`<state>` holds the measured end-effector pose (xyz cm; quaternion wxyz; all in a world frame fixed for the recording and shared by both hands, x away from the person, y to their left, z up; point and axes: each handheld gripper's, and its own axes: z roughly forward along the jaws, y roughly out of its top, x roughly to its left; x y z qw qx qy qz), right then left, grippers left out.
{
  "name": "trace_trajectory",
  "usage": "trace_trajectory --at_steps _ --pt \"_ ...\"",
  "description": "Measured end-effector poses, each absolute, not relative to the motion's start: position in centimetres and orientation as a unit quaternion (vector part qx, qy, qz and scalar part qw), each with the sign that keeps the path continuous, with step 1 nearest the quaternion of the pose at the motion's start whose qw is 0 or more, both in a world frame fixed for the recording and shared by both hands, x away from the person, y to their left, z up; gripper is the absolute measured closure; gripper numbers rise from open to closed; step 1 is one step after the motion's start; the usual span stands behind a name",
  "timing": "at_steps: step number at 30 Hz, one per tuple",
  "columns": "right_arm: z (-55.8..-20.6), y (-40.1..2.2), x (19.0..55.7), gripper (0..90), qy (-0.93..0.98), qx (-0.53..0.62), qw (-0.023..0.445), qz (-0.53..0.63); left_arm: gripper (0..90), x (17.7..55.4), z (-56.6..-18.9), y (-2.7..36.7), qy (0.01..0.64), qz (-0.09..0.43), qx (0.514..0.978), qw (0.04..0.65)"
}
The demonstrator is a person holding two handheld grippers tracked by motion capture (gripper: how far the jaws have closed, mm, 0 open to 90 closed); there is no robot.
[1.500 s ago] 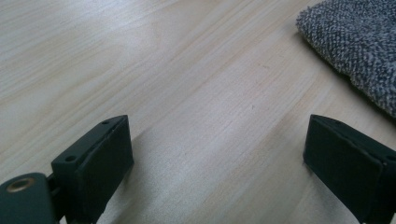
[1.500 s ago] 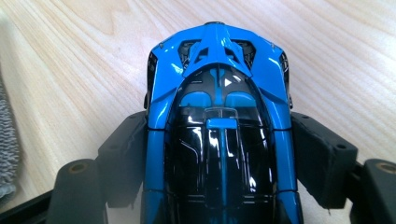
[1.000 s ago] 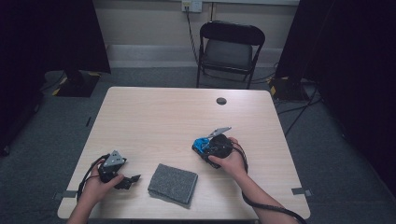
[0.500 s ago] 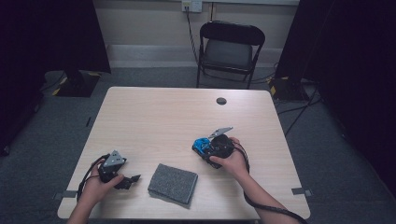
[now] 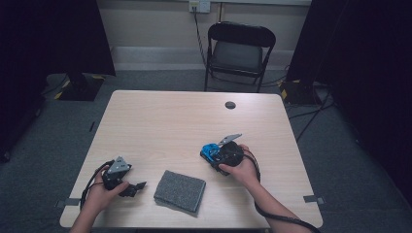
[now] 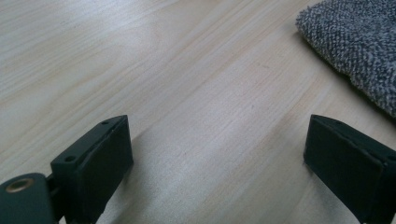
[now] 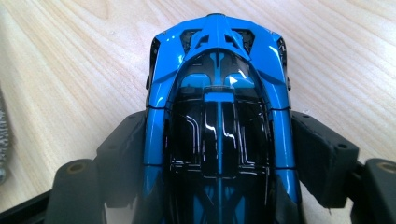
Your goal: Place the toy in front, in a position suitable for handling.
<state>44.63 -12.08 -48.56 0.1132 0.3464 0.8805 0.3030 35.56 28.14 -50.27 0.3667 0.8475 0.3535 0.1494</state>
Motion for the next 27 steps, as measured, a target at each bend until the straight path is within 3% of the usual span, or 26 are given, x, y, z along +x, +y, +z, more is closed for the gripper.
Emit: trace_trajectory --at_steps 27 --pt "-46.1 -13.0 46.1 25.7 0.866 0.367 0.094 0.327 7.2 35.6 -50.3 28.1 0.354 0.149 0.848 0.367"
